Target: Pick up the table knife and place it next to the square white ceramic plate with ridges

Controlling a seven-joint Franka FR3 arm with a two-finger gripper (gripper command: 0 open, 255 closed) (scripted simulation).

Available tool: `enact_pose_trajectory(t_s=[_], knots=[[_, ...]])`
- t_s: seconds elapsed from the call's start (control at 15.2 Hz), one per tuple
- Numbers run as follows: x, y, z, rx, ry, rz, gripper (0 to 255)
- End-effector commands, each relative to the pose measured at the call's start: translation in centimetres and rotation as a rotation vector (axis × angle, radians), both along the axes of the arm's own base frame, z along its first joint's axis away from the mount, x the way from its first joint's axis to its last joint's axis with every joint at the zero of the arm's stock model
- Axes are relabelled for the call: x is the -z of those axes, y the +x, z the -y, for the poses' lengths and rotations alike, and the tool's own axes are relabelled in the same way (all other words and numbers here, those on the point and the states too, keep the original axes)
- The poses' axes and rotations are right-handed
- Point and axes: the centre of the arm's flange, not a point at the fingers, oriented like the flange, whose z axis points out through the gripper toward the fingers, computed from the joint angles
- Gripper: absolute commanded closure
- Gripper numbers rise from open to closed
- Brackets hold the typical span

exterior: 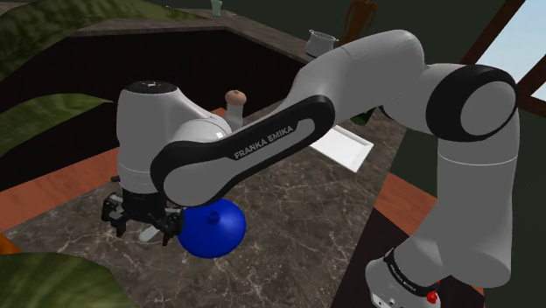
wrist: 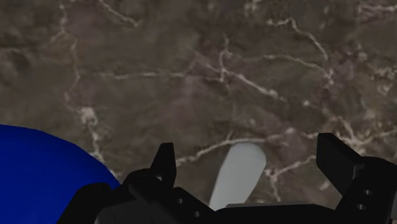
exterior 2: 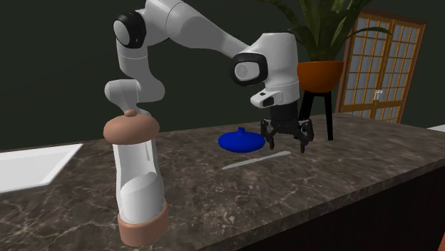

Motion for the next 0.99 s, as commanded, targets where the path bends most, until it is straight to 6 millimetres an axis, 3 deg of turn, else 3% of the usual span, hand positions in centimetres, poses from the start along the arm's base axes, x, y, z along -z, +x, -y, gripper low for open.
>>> enact_pose_trajectory(t_s=[0.0,0.2,0.26,0.79,0.92], knots=[[0.05,0.01,0.00,0.000,0.000,0.000,0],[0.05,0.01,0.00,0.000,0.000,0.000,0],[0.05,0.01,0.00,0.000,0.000,0.000,255],[0.30,0.00,-0.02,0.000,0.000,0.000,255],[-0.48,0.01,0.00,0.000,0.000,0.000,255]])
